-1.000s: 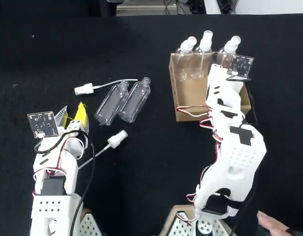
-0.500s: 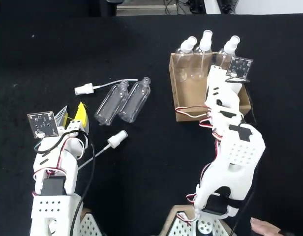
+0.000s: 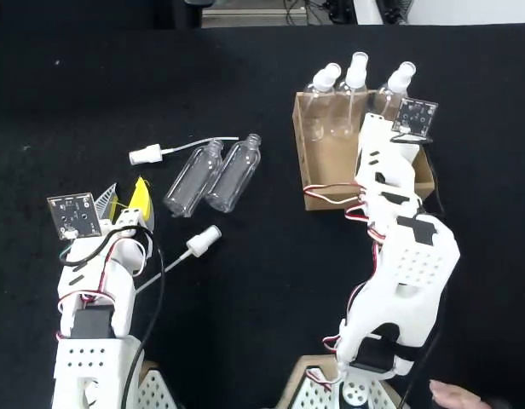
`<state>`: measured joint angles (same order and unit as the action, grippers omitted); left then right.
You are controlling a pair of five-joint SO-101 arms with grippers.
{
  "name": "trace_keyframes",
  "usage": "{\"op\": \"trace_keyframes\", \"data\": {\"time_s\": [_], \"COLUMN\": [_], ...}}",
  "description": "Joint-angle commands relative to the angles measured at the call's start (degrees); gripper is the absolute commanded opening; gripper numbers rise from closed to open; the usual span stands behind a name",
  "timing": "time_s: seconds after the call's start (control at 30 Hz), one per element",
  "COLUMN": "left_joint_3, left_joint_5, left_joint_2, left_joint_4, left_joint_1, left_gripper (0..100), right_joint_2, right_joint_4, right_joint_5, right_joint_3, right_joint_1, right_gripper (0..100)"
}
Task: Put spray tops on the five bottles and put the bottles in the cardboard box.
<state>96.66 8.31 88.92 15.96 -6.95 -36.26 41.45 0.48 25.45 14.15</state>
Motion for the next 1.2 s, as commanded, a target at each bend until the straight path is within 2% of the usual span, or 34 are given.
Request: {"op": "trace_keyframes", "data": {"time_s": [0.0, 0.13, 0.77, 1.0, 1.17], "left_joint_3": [1.2, 1.2, 1.2, 1.2, 1.2], "left_joint_5": [0.1, 0.1, 0.1, 0.1, 0.1], "left_joint_2": [0.4, 0.4, 0.5, 0.5, 0.5], "left_joint_4": [0.1, 0.1, 0.1, 0.1, 0.1], "left_joint_1": [0.6, 0.6, 0.7, 0.6, 0.6], "left_gripper": [15, 15, 15, 15, 15], "right_joint_2": [0.7, 0.7, 8.4, 8.6, 8.7], "right_joint_4": [0.4, 0.4, 0.4, 0.3, 0.5], "right_joint_5": [0.2, 0.2, 0.2, 0.1, 0.0], "right_joint_3": [-1.2, -1.2, 4.5, 5.9, 6.5], "right_joint_1": [-0.4, -0.4, -0.3, -0.4, -0.2], "right_gripper": [9.5, 17.8, 18.2, 30.0, 30.3]}}
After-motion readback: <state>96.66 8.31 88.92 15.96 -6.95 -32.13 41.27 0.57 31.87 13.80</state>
